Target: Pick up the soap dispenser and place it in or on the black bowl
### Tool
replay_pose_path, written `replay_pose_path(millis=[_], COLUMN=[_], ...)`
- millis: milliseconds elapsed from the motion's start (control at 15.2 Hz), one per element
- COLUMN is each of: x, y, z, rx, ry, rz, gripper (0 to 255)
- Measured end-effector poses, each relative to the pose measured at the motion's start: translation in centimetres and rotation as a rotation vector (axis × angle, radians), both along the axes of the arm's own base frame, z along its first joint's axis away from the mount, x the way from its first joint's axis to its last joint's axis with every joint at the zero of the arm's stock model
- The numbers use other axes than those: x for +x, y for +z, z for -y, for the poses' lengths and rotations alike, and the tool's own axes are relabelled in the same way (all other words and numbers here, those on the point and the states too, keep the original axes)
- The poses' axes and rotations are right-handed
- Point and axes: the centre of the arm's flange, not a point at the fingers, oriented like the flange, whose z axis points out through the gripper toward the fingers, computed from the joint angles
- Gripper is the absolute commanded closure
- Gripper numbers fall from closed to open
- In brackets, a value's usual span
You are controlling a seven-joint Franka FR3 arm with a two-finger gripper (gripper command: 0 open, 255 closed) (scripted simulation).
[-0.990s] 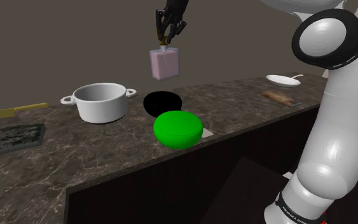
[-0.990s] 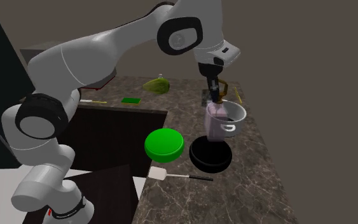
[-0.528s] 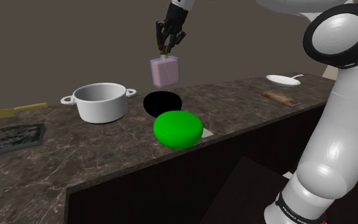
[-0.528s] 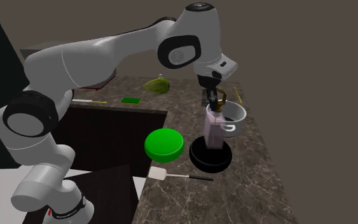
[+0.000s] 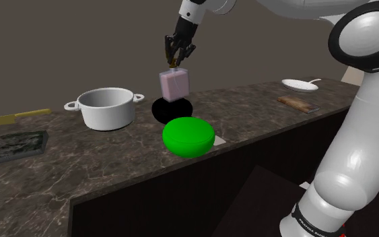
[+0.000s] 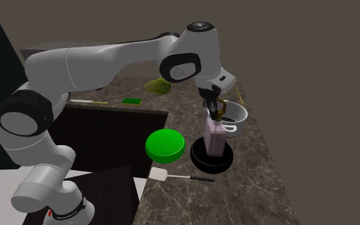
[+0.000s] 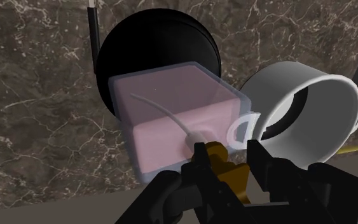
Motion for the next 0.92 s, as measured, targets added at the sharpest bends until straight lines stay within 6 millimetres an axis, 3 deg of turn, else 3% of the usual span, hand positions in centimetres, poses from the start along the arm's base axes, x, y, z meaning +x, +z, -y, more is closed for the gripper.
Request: replay_pose_path(millis=[264, 726, 792, 924], x=[-0.3, -0.2, -0.2, -0.1], y=[-2.0, -2.2, -2.2, -2.6], z=[-0.1, -0.1, -0.1, 0.0], rx=[0.0, -0.001, -0.001, 0.0], ry=[0.0, 0.0, 0.0, 0.0], rz=[0.002, 0.009, 0.01, 0.003], gripper=[255, 255, 0, 0])
